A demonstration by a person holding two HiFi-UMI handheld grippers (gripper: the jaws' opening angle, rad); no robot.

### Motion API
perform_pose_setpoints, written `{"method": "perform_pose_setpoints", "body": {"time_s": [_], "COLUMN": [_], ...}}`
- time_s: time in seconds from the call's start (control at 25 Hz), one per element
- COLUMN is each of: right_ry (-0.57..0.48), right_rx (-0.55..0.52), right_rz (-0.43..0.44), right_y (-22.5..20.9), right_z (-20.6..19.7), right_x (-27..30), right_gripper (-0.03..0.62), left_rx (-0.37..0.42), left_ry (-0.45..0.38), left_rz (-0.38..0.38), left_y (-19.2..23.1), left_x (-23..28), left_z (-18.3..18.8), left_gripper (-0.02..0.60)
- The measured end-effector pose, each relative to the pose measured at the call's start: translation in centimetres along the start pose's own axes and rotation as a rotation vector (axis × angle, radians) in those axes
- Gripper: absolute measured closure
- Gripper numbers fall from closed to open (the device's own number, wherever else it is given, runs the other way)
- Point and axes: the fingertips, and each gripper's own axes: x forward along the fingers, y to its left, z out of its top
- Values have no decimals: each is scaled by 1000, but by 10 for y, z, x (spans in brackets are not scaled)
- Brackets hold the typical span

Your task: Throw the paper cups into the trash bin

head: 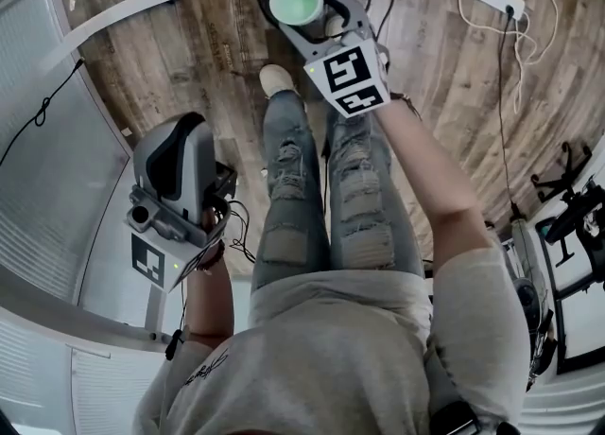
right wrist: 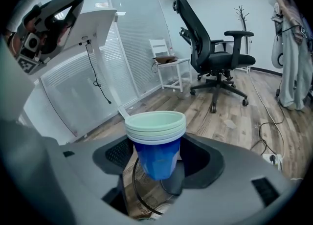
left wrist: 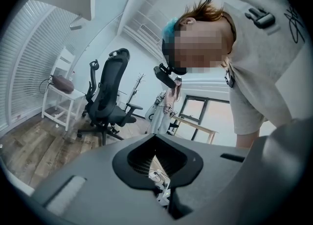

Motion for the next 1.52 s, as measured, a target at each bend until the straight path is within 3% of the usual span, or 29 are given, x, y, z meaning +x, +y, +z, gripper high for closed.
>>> {"method": "perform_pose_setpoints", "body": {"time_s": [0.88,1.52], "right_ry": [160,265], "right_rx": [49,45], "right_rz": [-108,-125], "right_y": [-32,-43], "right_z": [-63,-94], "right_x": [50,71], "right_gripper": [303,303], "left_rx": [-9,3], "left_ry": [23,10], "left_rz": [0,1], "left_y": [6,5], "left_x": [-8,-3], "left_z": [-17,-19], "left_gripper": [577,578]}}
